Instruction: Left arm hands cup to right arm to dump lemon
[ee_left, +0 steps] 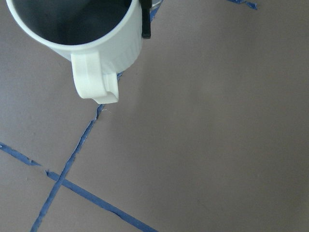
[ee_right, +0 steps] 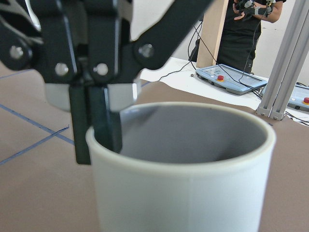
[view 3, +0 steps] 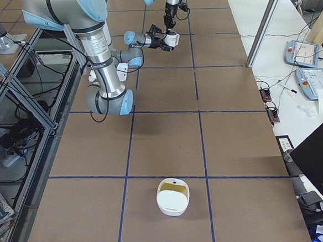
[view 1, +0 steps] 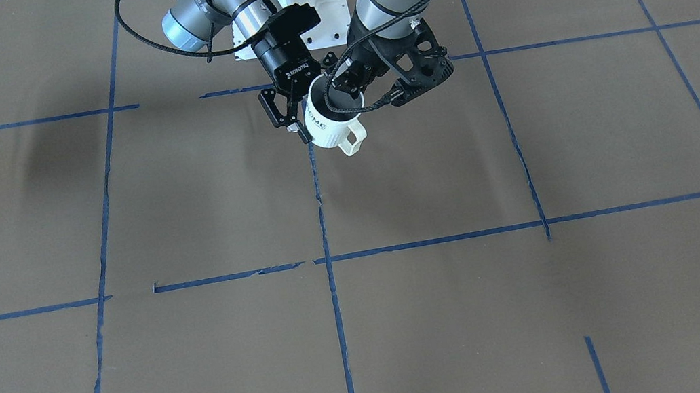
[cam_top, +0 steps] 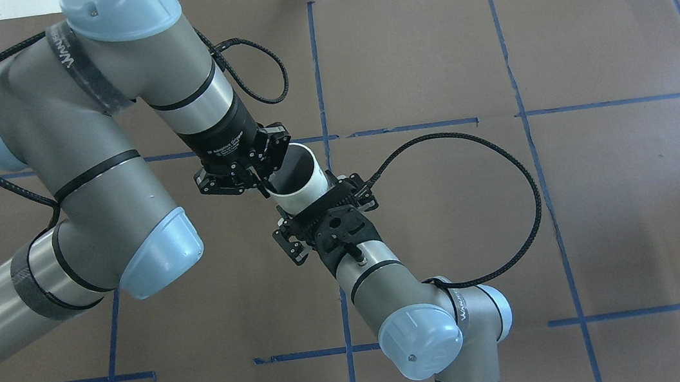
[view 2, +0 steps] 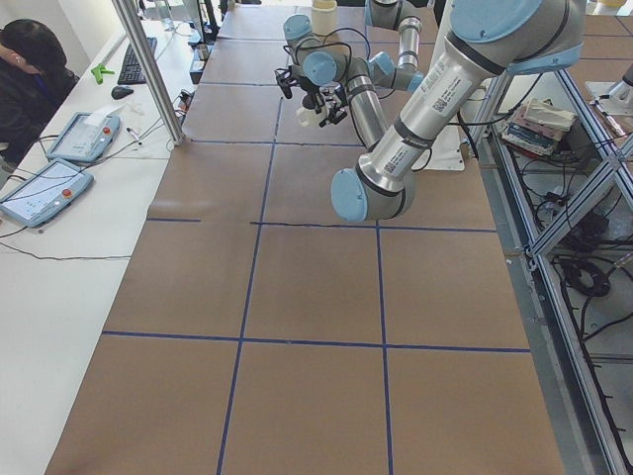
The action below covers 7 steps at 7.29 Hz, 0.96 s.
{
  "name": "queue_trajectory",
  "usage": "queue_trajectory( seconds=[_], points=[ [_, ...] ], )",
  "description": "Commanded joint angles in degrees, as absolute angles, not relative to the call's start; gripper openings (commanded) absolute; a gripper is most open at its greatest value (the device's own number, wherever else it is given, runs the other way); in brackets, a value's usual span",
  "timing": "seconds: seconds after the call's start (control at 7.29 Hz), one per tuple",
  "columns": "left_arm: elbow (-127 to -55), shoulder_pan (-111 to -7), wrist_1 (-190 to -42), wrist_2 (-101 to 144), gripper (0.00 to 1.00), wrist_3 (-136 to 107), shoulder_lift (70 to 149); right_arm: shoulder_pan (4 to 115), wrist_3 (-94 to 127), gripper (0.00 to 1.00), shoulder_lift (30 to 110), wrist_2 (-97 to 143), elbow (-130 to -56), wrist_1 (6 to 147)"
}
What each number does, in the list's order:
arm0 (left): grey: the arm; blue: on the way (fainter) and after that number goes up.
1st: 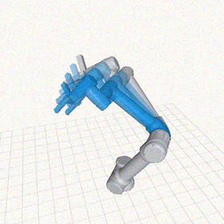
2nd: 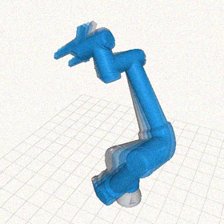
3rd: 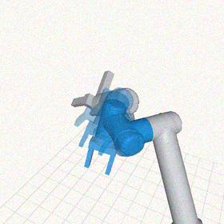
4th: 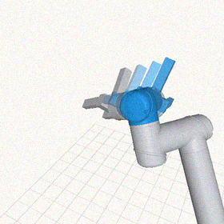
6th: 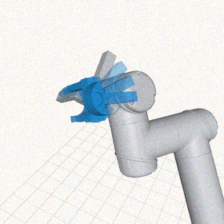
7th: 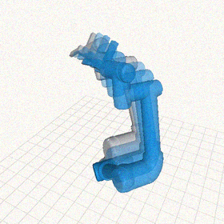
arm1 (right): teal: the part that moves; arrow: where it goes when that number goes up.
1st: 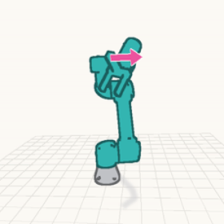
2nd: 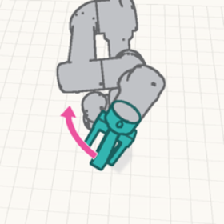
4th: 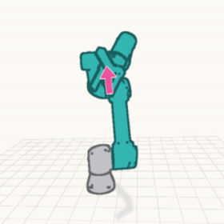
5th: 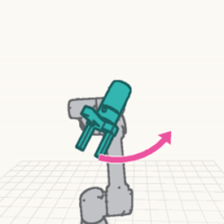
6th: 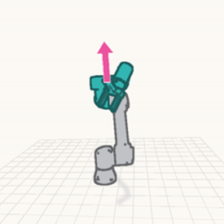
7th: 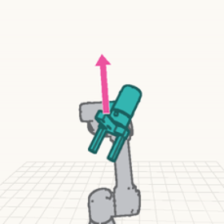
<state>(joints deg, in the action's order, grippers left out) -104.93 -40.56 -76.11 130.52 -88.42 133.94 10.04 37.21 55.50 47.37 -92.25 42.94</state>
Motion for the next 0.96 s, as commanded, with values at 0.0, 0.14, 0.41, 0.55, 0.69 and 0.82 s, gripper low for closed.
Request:
queue_trajectory(
  seconds=[0.0, 0.14, 0.41, 0.55, 0.69, 0.82],
  points=[
    [-105.03, -40.52, -76.11, 130.43, 0.00, -88.42, 133.95, 9.93, 37.27, 1.00, 55.55, 47.37, -91.76, 42.89],
    [-105.03, -40.52, -76.11, 130.43, 0.00, -88.42, 133.86, 9.93, 37.27, 1.00, 55.55, 47.37, -91.67, 42.89],
    [-105.12, -40.52, -76.11, 130.43, 0.00, -88.42, 133.86, 9.93, 37.27, 1.00, 55.63, 47.37, -91.67, 42.89],
    [-105.64, -40.52, -76.11, 130.43, 0.00, -88.42, 133.94, 9.76, 37.27, 1.00, 55.90, 47.37, -91.58, 42.89],
    [-106.25, -40.60, -76.03, 130.52, 0.00, -88.50, 134.29, 9.67, 37.27, 1.00, 55.99, 47.37, -91.50, 42.89],
    [-107.04, -40.87, -76.03, 130.60, 0.00, -88.51, 134.30, 9.58, 37.27, 1.00, 55.99, 47.37, -90.97, 42.80]
  ],
)
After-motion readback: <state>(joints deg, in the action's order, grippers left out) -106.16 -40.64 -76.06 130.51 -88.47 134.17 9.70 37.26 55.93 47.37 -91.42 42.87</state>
